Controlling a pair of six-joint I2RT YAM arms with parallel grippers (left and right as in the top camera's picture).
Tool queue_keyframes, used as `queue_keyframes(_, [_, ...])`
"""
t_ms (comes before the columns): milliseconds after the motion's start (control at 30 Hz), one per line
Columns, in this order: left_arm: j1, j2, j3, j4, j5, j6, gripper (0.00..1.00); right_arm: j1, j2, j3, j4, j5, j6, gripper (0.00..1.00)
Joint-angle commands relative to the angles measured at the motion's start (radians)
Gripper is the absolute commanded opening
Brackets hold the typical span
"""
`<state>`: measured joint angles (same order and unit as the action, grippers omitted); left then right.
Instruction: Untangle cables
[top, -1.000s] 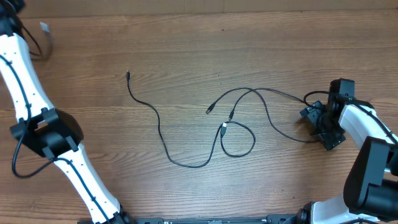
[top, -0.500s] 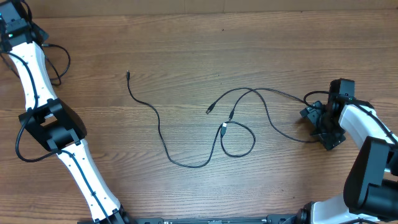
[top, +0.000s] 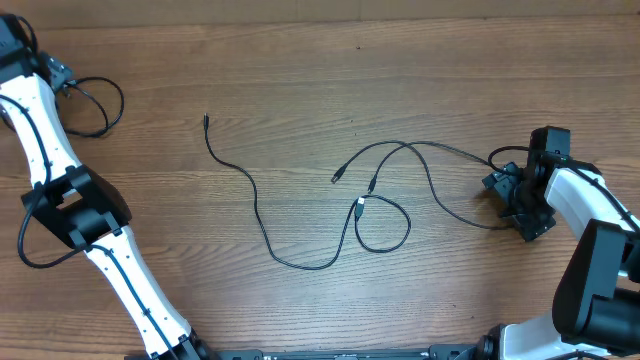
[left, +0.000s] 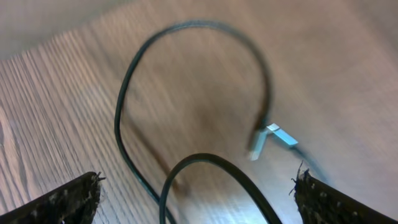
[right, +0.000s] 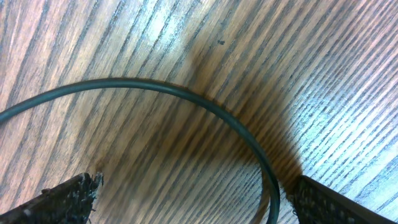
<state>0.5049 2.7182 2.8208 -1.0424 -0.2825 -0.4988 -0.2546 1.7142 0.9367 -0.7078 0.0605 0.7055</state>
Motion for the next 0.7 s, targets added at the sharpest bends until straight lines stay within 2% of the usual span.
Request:
queue_keyframes(0, [-0.006, -0.069, 0.126, -0.038, 0.127, -0.018, 1.0, -0.001, 0.005, 0.012, 0.008, -0.003, 0.0, 1.0])
queue_keyframes(133, [-0.017, -0.118, 0.223, -0.123, 0.283, -0.048, 1.0, -0.001, 0.005, 0.012, 0.008, -0.003, 0.0, 1.0])
queue_keyframes(200, [-0.024, -0.144, 0.243, -0.153, 0.422, -0.047, 1.0, -0.001, 0.005, 0.012, 0.008, -0.003, 0.0, 1.0])
queue_keyframes(333, [-0.033, -0.175, 0.246, -0.212, 0.811, -0.002, 1.0, -0.001, 0.005, 0.012, 0.008, -0.003, 0.0, 1.0])
queue_keyframes(400, [-0.043, -0.18, 0.246, -0.253, 0.892, 0.042, 1.0, -0.001, 0.005, 0.012, 0.008, -0.003, 0.0, 1.0])
queue_keyframes(467, [-0.066, -0.189, 0.246, -0.324, 0.819, 0.034, 1.0, -0.001, 0.005, 0.012, 0.008, -0.003, 0.0, 1.0])
queue_keyframes(667, [-0.168, -0.27, 0.247, -0.551, 0.414, 0.0, 1.0, -0.001, 0.005, 0.012, 0.008, -0.003, 0.0, 1.0])
